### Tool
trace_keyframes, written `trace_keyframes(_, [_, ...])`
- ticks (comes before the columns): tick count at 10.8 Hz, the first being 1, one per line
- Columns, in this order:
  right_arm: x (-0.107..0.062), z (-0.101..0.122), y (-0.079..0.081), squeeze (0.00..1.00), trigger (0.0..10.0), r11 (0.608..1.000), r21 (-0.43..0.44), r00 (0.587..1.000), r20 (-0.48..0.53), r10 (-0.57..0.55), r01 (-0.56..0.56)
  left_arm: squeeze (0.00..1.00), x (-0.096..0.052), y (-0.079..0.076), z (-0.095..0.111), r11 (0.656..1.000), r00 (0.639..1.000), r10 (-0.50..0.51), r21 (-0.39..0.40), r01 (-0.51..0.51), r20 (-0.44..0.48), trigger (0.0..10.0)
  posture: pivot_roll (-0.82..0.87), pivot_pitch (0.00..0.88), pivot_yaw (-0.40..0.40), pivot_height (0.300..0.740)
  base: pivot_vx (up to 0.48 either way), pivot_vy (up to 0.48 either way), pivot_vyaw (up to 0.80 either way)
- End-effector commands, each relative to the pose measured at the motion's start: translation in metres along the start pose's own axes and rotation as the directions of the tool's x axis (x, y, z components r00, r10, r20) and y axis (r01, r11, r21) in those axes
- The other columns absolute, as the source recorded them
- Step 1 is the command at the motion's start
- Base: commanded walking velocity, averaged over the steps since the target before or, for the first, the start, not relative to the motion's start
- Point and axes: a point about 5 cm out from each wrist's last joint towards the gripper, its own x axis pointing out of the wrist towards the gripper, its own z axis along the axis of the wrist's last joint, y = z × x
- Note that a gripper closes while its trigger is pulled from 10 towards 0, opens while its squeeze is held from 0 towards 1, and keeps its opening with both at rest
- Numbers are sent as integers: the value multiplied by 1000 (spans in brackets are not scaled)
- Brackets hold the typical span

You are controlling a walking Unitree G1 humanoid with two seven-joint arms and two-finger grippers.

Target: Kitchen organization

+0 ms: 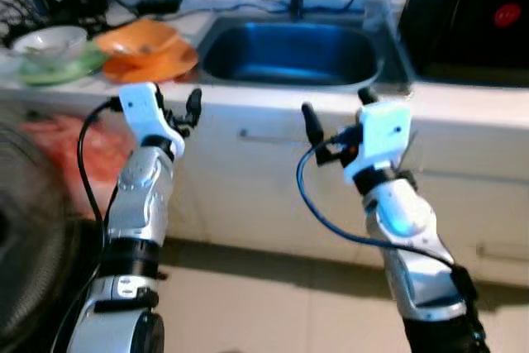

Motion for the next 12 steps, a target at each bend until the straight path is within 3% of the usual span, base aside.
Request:
trace_keyframes(1, [-1,1,-3,0,10000,1000,-11,1000,2,-14,14,0,1,-3,-2,1000,1000,-21,18,21,-18,10000,28,0,84,740,0,0,0])
trace_keyframes(5, [-1,0,-4,0,10000,999,-24,1000,1,-21,21,0,2,-9,0,996,996,-90,7,90,-11,10000,28,0,87,740,138,0,0])
trace_keyframes(12, [-1,1,-12,0,10000,995,-60,997,11,-77,77,0,0,-15,-1,992,992,-124,-1,124,-2,10000,28,0,82,740,451,0,0])
